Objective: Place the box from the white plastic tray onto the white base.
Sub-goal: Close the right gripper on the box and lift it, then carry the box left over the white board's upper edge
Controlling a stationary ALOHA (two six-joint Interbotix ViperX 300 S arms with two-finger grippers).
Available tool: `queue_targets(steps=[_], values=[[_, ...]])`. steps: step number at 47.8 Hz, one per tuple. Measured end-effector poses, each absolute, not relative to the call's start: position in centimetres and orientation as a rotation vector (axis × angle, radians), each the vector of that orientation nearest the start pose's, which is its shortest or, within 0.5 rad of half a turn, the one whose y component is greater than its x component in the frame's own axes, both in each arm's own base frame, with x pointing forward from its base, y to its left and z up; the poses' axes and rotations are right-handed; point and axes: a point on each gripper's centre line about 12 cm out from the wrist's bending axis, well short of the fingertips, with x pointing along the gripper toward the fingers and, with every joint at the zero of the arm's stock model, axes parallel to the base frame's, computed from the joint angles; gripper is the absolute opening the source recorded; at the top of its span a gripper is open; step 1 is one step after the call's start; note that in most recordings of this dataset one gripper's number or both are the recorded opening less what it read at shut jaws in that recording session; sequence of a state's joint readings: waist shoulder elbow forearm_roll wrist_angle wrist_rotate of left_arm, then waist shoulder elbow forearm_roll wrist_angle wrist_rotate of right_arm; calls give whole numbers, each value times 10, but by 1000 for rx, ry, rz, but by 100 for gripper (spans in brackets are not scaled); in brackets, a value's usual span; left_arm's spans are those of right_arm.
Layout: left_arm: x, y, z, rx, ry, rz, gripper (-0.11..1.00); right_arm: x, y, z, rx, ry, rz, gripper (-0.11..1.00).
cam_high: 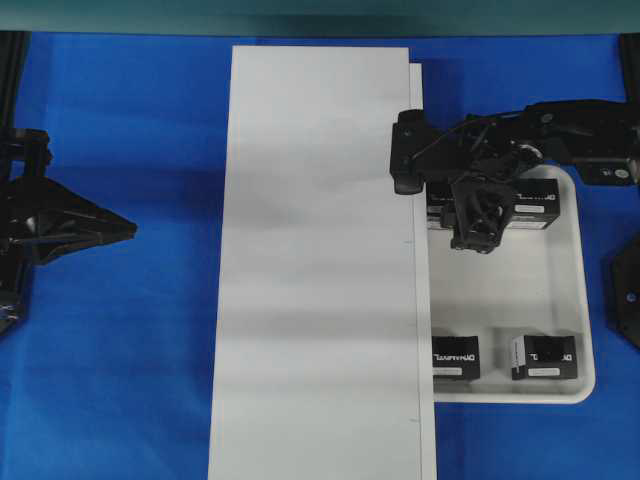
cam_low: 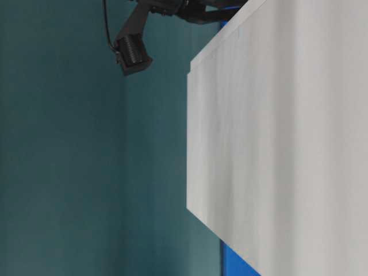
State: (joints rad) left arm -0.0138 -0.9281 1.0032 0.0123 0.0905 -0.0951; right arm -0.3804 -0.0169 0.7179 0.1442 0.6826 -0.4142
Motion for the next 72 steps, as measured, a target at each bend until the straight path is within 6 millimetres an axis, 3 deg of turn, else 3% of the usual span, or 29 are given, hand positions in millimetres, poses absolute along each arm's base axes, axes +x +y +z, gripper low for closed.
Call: queue_targets(steps=[12, 19, 28, 41, 54, 72], values=[[211, -3, 313, -80, 165, -6, -7, 278, -99, 138, 81, 1389, -15, 58], [210, -3, 314, -80, 158, -6, -7, 275, -98, 168, 84, 1363, -19, 58], [209, -3, 315, -80, 154, -6, -7, 270, -102, 221, 94, 1293, -54, 58], [205, -2, 321, -82, 128, -6, -7, 270, -111, 270, 98, 1273, -66, 58], [203, -2, 326, -81, 111, -3, -7, 288, -122, 295, 89, 1261, -62, 58], [203, -1, 325, -79, 115, -2, -7, 326, -147, 308, 46, 1247, -46, 58]])
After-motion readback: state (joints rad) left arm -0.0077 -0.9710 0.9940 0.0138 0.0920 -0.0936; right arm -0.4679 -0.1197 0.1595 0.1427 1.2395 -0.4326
